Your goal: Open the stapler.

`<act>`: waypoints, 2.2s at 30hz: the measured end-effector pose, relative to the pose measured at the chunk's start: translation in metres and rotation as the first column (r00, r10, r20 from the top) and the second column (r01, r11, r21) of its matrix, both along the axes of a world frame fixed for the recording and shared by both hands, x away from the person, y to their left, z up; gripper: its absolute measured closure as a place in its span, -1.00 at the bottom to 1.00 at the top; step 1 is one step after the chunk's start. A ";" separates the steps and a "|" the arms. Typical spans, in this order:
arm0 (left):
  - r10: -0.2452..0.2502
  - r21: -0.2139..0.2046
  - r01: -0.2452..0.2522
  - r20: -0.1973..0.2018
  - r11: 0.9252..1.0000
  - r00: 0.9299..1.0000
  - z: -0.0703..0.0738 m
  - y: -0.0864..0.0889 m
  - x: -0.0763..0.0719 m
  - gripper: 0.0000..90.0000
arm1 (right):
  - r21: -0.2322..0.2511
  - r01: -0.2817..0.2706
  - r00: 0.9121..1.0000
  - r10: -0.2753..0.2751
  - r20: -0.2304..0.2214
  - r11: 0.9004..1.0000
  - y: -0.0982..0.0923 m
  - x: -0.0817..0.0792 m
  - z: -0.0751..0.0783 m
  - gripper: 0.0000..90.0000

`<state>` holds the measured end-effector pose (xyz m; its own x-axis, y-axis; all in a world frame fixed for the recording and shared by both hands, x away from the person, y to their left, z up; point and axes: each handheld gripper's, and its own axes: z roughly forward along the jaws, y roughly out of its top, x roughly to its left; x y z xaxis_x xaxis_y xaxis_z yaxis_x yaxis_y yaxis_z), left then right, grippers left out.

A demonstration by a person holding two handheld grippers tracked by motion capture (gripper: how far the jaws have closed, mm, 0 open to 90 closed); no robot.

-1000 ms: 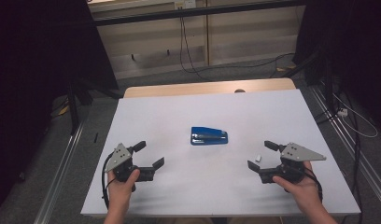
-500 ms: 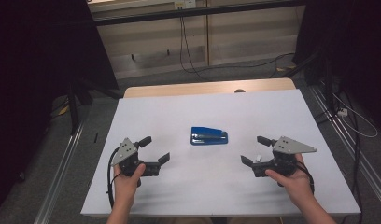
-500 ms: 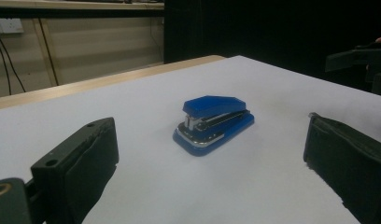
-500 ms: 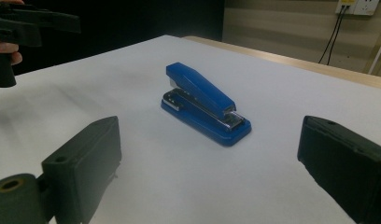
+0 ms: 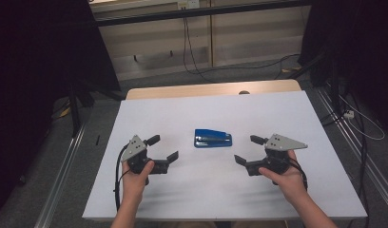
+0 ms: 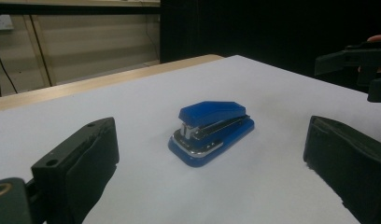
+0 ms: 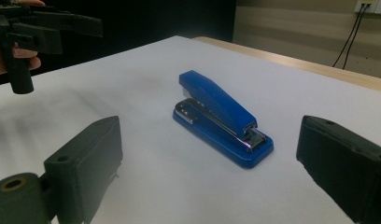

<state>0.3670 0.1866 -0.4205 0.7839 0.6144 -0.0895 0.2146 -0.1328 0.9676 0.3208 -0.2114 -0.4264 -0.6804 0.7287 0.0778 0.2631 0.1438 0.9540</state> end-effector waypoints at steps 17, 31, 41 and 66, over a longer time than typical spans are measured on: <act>-0.018 0.006 0.018 -0.012 1.000 1.000 0.000 -0.021 0.019 -0.92 | -0.002 -0.030 1.000 0.030 -0.004 1.000 0.026 0.021 0.000 -0.82; -0.048 0.014 0.048 -0.028 0.999 0.998 0.000 -0.037 0.034 -0.92 | -0.006 -0.028 1.000 0.028 -0.013 1.000 0.036 0.036 0.001 -0.67; -0.039 0.015 0.040 -0.029 0.999 0.999 0.002 -0.040 0.045 -0.91 | -0.029 -0.039 0.999 0.038 -0.020 0.999 0.047 0.047 -0.001 -0.34; 0.006 0.006 -0.006 -0.083 1.000 0.997 -0.006 -0.046 0.080 -0.90 | -0.099 -0.096 0.995 0.092 -0.042 0.990 0.075 0.074 -0.005 0.51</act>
<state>0.4469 0.1403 -0.4269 0.7704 0.6197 -0.1500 0.2945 -0.1372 0.9457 0.3943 -0.1360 -0.4318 -0.7441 0.6672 0.0336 0.2789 0.2646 0.9231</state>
